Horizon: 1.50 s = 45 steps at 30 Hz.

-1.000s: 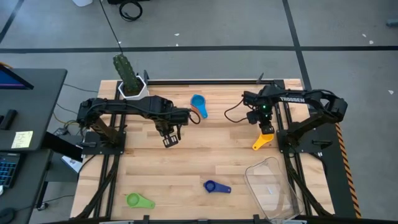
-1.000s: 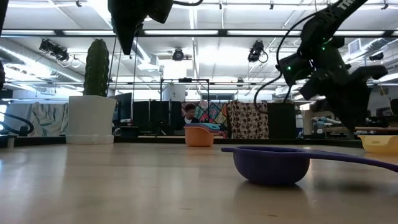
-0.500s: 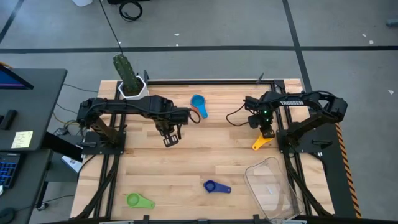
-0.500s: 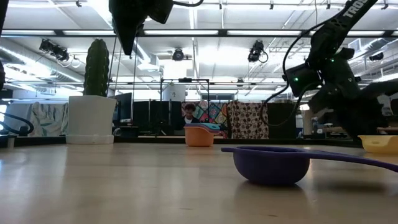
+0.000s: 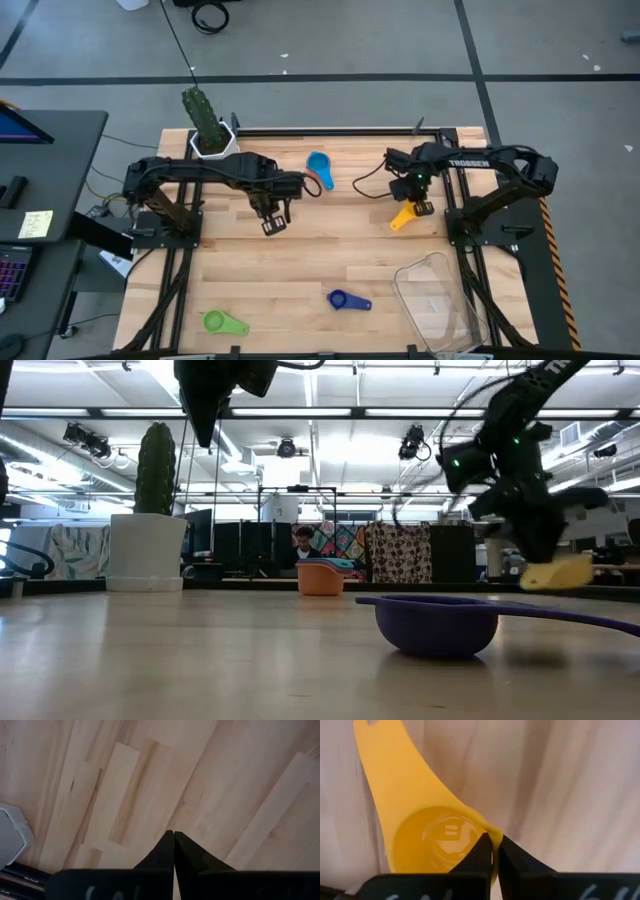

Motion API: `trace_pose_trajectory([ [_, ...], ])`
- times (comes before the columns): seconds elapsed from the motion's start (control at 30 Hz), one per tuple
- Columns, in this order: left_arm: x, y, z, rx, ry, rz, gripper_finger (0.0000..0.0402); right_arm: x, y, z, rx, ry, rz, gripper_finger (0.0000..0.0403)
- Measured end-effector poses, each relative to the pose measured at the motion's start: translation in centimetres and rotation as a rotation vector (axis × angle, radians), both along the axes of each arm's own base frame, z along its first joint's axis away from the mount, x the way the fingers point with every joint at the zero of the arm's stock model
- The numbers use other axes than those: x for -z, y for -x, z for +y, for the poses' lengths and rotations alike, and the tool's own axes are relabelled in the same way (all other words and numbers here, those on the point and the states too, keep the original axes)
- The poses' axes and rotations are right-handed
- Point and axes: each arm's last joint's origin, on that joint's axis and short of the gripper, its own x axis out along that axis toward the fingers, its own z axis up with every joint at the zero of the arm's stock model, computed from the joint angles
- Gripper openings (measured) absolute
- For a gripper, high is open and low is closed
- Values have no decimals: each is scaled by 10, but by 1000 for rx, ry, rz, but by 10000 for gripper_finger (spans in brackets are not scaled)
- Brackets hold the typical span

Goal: Nest measuring cups in basket
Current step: Stack the yellow measuring cup on top of the blue measuring cup

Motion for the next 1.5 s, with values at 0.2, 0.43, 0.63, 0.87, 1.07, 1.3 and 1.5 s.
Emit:
trace_pose_trajectory([
  [0.2,-5,6,5,-15,0,-7,4,-55,-35,0,-129,125,-133,14],
  [0.43,-10,10,14,14,-8,-15,4,-125,-72,-12,-193,269,-185,14],
  [0.63,-15,16,20,37,-13,-20,4,-158,-100,-40,-272,322,-138,14],
  [0.87,-23,26,23,94,-24,-33,4,-187,-130,-69,-380,395,-198,14],
  [1.07,-27,33,28,187,-34,-13,4,-189,-158,-85,-551,446,-221,14],
  [1.3,-30,38,38,222,13,-26,4,-170,-188,-100,-809,481,-204,14],
  [1.5,-32,42,46,211,14,-39,4,-154,-212,-111,-972,535,-277,14],
])
